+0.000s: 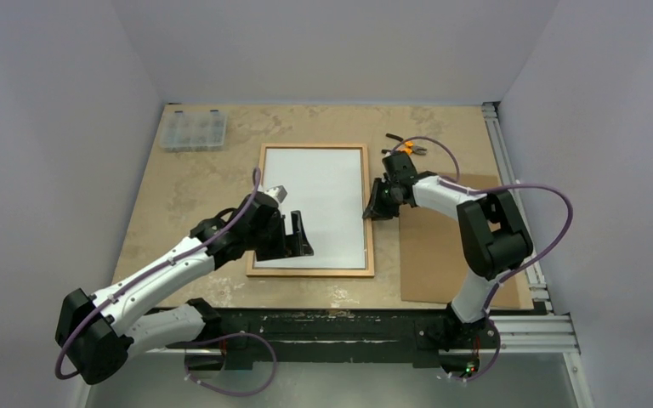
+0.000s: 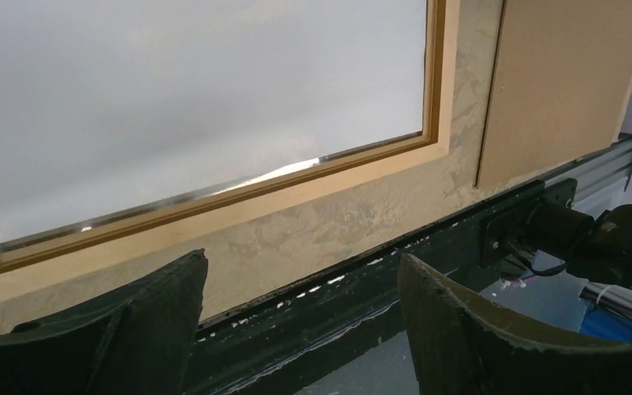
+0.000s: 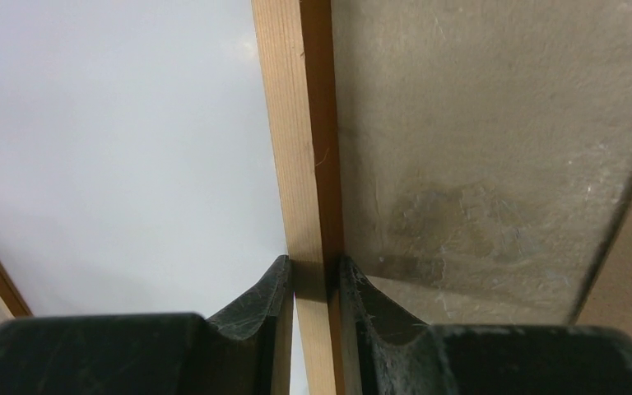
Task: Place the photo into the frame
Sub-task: Move the photo frame to the center of the board.
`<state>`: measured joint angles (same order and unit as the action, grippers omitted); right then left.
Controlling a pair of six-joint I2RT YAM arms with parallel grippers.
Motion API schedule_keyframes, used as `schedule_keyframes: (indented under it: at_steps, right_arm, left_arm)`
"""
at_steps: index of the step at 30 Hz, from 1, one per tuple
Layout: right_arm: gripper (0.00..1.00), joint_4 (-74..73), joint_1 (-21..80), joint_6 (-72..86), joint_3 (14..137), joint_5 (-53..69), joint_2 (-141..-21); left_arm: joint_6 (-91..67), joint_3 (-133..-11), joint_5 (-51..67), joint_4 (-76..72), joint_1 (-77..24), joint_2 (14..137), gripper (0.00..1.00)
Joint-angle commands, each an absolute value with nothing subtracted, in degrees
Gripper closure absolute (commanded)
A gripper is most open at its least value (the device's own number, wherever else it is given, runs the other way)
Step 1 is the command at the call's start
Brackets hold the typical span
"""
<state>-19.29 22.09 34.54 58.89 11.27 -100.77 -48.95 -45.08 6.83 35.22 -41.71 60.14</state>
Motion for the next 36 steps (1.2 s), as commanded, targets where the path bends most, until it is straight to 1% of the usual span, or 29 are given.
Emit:
schedule_keyframes:
  at_steps: [1,14,20,21,22,23,25,26,30,33,36]
  right_arm:
    - [1.00,-18.31,22.15,36.23,62.09,7.71,-104.49]
    - [1.00,-20.82,22.16,33.52,71.65,6.87,-110.88]
    - [0.96,-21.49,22.15,33.43,71.42,7.11,-109.12]
    - [0.87,-21.79,22.14,33.33,71.19,7.12,-108.51]
    - [0.81,-21.86,22.16,33.19,70.88,7.08,-107.57]
    - [0.71,-21.89,22.12,33.14,70.39,7.08,-106.39]
    - [0.58,-21.88,22.15,33.13,69.39,7.08,-103.79]
    - [0.53,-21.94,22.08,33.19,68.92,7.30,-102.40]
    - [0.37,-23.64,22.09,33.40,67.09,6.31,-96.77]
    - [0.25,-25.45,21.93,33.69,65.05,4.20,-92.79]
    - [0.19,-26.00,20.98,34.10,61.79,3.48,-88.37]
  left_arm:
    - [-49.08,-44.69,7.82,33.39,-42.01,60.50,0.17]
    - [-48.95,-44.64,8.00,33.96,-42.10,60.85,0.17]
    - [-49.17,-44.55,7.91,33.85,-42.40,60.68,0.17]
    - [-49.15,-44.48,7.79,33.76,-42.61,60.63,0.16]
    - [-49.14,-44.47,7.69,33.67,-42.77,60.55,0.16]
    - [-49.11,-44.47,7.69,33.59,-43.00,60.49,0.15]
    - [-49.03,-44.47,7.57,33.29,-43.39,60.43,0.14]
    - [-49.04,-44.41,7.48,33.04,-43.60,60.40,0.13]
    - [-49.04,-43.97,7.69,30.62,-44.57,59.97,0.10]
    - [-49.67,-43.50,7.72,28.69,-45.28,59.26,0.06]
    - [-50.43,-42.40,8.25,25.44,-45.78,58.45,0.02]
